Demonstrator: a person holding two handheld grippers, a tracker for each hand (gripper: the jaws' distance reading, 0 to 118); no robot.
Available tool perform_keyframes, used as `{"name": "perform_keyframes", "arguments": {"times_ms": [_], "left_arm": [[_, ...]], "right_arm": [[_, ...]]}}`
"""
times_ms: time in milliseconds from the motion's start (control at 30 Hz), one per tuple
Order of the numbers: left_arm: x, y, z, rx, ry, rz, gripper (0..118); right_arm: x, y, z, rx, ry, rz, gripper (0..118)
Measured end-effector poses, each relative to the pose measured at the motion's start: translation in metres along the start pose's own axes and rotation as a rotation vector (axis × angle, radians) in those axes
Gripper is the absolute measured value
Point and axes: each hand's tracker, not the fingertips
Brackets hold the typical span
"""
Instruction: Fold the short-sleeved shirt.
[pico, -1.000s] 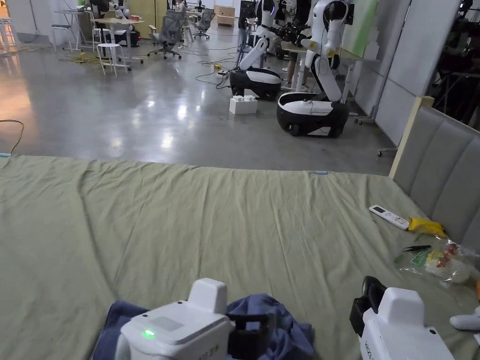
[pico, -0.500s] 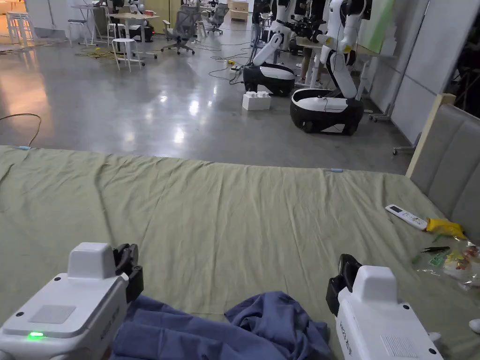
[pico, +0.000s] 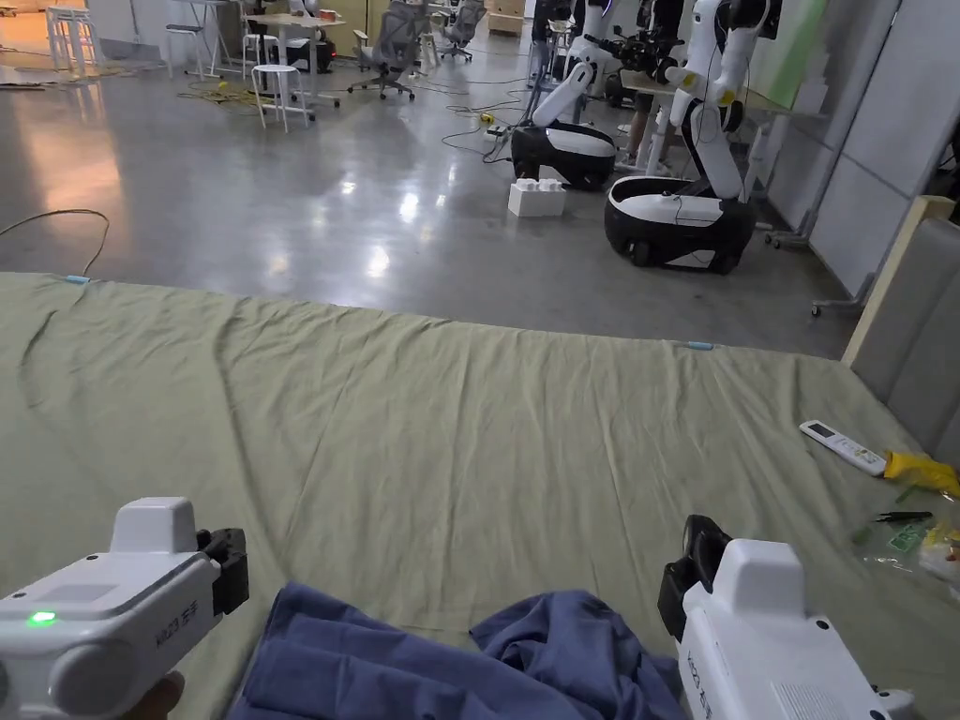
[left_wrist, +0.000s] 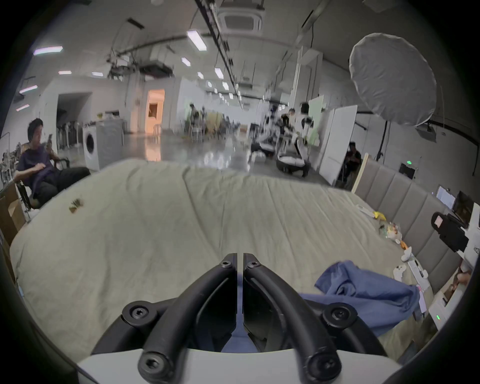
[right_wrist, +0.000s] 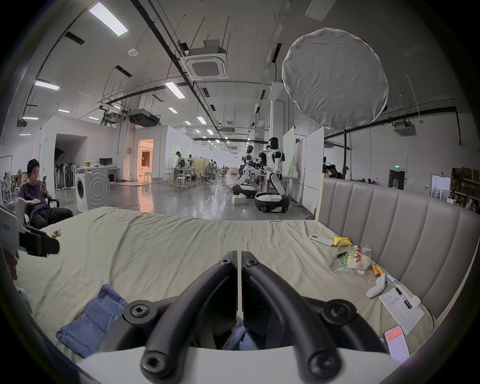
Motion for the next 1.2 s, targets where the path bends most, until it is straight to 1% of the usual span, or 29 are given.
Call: {"name": "perform_keyframes", "arguments": {"times_ms": [133, 167, 200, 233, 267, 300, 333, 400, 533, 633, 667, 733, 833, 867, 900, 933, 967, 1000, 1033, 1067, 1133, 1200], "left_arm": [[-0.017, 0.001, -0.057, -0.160, -0.011, 0.022, 4], [-0.020, 0.003, -0.071, -0.203, -0.015, 0.022, 9], [-0.021, 0.003, -0.082, -0.221, -0.015, 0.024, 17], [-0.014, 0.002, -0.088, -0.241, 0.003, 0.010, 33], [-0.014, 0.002, -0.100, -0.279, -0.002, 0.001, 61], [-0.013, 0.001, -0.110, -0.315, -0.015, -0.003, 78], [-0.012, -0.001, -0.121, -0.354, -0.013, -0.008, 85], [-0.008, -0.006, -0.137, -0.407, -0.025, -0.007, 85], [-0.002, -0.026, -0.166, -0.536, 0.015, -0.049, 84], [0.008, -0.044, -0.179, -0.602, 0.047, -0.069, 82], [0.017, -0.044, -0.164, -0.519, 0.062, -0.152, 82], [0.022, -0.049, -0.163, -0.475, 0.071, -0.230, 78], [0.032, -0.054, -0.159, -0.467, 0.057, -0.235, 56], [0.034, -0.053, -0.157, -0.466, 0.052, -0.232, 43], [0.036, -0.051, -0.154, -0.463, 0.040, -0.230, 30], [0.036, -0.050, -0.152, -0.467, 0.024, -0.232, 13], [0.036, -0.047, -0.147, -0.486, -0.016, -0.208, 8], [0.035, -0.045, -0.145, -0.485, -0.011, -0.214, 7], [0.027, -0.040, -0.148, -0.483, -0.024, -0.211, 6], [0.024, -0.036, -0.143, -0.476, -0.033, -0.206, 5], [0.020, -0.028, -0.130, -0.443, -0.055, -0.167, 5], [0.015, -0.022, -0.123, -0.398, -0.062, -0.133, 5]], "right_arm": [[0.001, -0.006, -0.006, -0.019, -0.003, 0.003, 3], [0.002, -0.009, -0.007, -0.025, -0.006, 0.004, 3], [0.002, -0.010, -0.009, -0.030, -0.006, 0.006, 3], [0.003, -0.012, -0.011, -0.037, -0.008, 0.008, 3], [0.004, -0.015, -0.012, -0.042, -0.013, 0.011, 3], [0.005, -0.016, -0.013, -0.049, -0.015, 0.012, 3], [0.007, -0.019, -0.015, -0.058, -0.017, 0.011, 3], [0.010, -0.024, -0.017, -0.077, -0.023, 0.008, 3], [0.017, -0.034, -0.024, -0.110, -0.036, 0.021, 3], [0.025, -0.042, -0.029, -0.145, -0.043, 0.007, 3], [0.027, -0.043, -0.031, -0.157, -0.044, 0.002, 3], [0.032, -0.045, -0.037, -0.191, -0.046, -0.005, 3], [0.042, -0.054, -0.056, -0.292, -0.027, -0.033, 4], [0.046, -0.057, -0.064, -0.334, -0.018, -0.043, 4], [0.050, -0.063, -0.071, -0.391, -0.013, -0.080, 6], [0.054, -0.064, -0.079, -0.384, -0.024, -0.053, 12], [0.059, -0.072, -0.090, -0.490, -0.005, -0.067, 28], [0.062, -0.076, -0.099, -0.533, 0.004, -0.068, 43], [0.066, -0.083, -0.108, -0.575, 0.019, -0.072, 56], [0.069, -0.090, -0.118, -0.629, 0.038, -0.066, 65], [0.071, -0.105, -0.136, -0.694, 0.052, -0.031, 65], [0.068, -0.120, -0.153, -0.767, 0.075, 0.021, 65]]}}
